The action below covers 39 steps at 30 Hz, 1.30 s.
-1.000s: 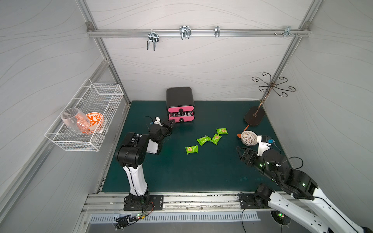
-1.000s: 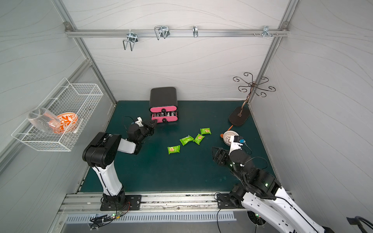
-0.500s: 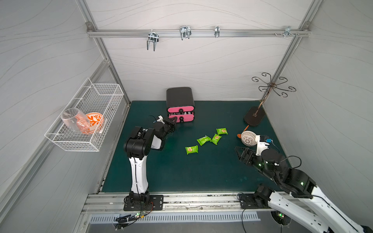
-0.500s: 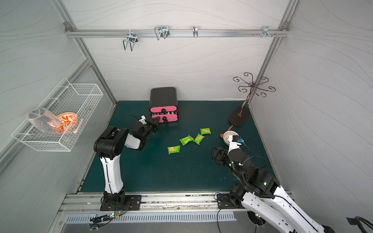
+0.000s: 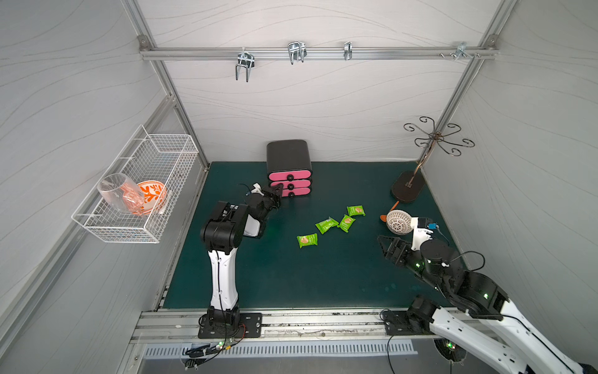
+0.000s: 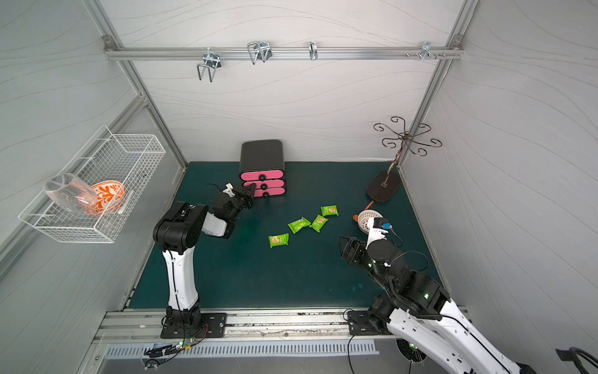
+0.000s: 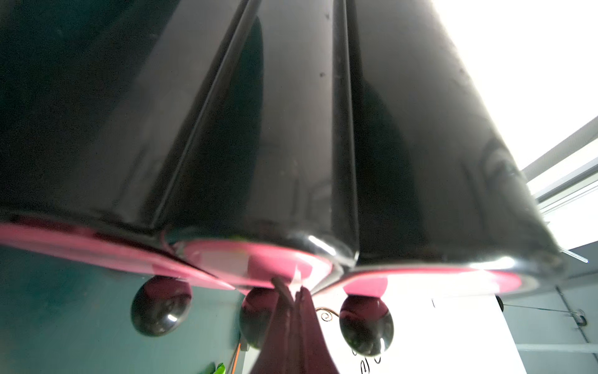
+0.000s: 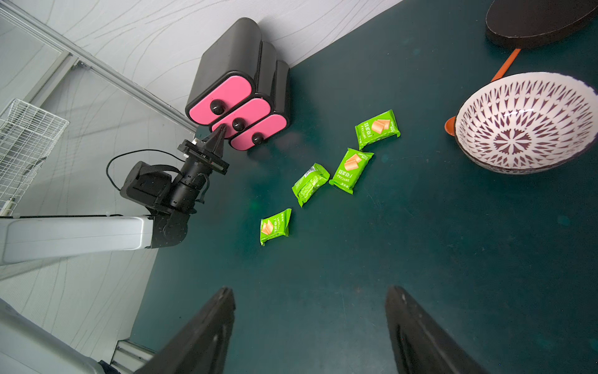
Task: Place the cookies into the drawer by color
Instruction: Close the drawer in the storage box, then open the drawer in the storage box.
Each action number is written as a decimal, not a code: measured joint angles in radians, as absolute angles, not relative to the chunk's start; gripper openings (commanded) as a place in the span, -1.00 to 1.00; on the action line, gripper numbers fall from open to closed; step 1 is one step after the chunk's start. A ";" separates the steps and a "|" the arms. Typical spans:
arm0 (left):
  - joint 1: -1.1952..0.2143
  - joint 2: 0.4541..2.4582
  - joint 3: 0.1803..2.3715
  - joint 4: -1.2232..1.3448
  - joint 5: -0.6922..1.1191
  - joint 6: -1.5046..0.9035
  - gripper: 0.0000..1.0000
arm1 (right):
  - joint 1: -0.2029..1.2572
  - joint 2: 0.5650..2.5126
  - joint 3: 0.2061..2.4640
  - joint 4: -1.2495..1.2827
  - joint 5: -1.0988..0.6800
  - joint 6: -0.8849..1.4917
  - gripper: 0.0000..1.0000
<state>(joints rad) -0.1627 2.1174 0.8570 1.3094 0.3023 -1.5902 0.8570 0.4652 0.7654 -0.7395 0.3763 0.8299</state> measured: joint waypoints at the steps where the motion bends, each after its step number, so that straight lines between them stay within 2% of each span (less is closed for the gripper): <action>1: -0.163 2.099 0.837 1.304 0.303 -1.586 -0.86 | 0.857 0.472 0.765 -0.733 0.371 0.829 0.56; 4: -0.158 1.975 0.757 1.228 0.319 -1.554 -0.65 | 0.857 0.527 0.767 -0.674 0.336 0.817 0.56; 6: -0.157 1.822 0.709 1.114 0.342 -1.504 -0.55 | 0.857 0.600 0.768 -0.603 0.309 0.812 0.61; 9: -0.158 1.517 0.697 0.842 0.374 -1.359 -0.27 | 0.855 0.775 0.776 -0.445 0.258 0.820 0.61; 11: -0.161 1.312 0.744 0.587 0.371 -1.194 -0.12 | 0.842 0.925 0.799 -0.330 0.218 0.827 0.47; 13: -0.165 1.180 0.834 0.345 0.353 -1.033 -0.01 | 0.819 1.074 0.835 -0.227 0.163 0.849 0.27; 15: -0.166 1.105 0.938 0.138 0.321 -0.867 0.09 | 0.774 1.229 0.875 -0.103 0.080 0.889 0.19; 17: -0.165 1.076 1.021 -0.040 0.280 -0.717 0.14 | 0.739 1.378 0.927 0.002 0.003 0.921 0.14; 20: -0.160 1.079 1.064 -0.231 0.223 -0.545 0.36 | 0.715 1.595 1.045 0.104 -0.082 0.955 0.03; 23: -0.147 1.127 1.056 -0.365 0.199 -0.442 0.66 | 0.715 1.760 1.151 0.183 -0.139 0.988 -0.09; 24: -0.141 1.142 1.049 -0.393 0.200 -0.421 0.69 | 0.715 1.800 1.177 0.201 -0.152 0.999 -0.11; 31: -0.109 1.178 1.041 -0.504 0.226 -0.333 0.71 | 0.713 2.074 1.364 0.308 -0.204 1.065 -0.14; 39: -0.102 1.177 1.041 -0.522 0.220 -0.342 0.71 | 0.694 2.276 1.503 0.382 -0.204 1.191 -0.06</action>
<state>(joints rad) -0.1020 1.1774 1.0409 -0.5217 0.2199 -0.3424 0.6941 2.2757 1.5032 0.3824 -0.2039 1.1908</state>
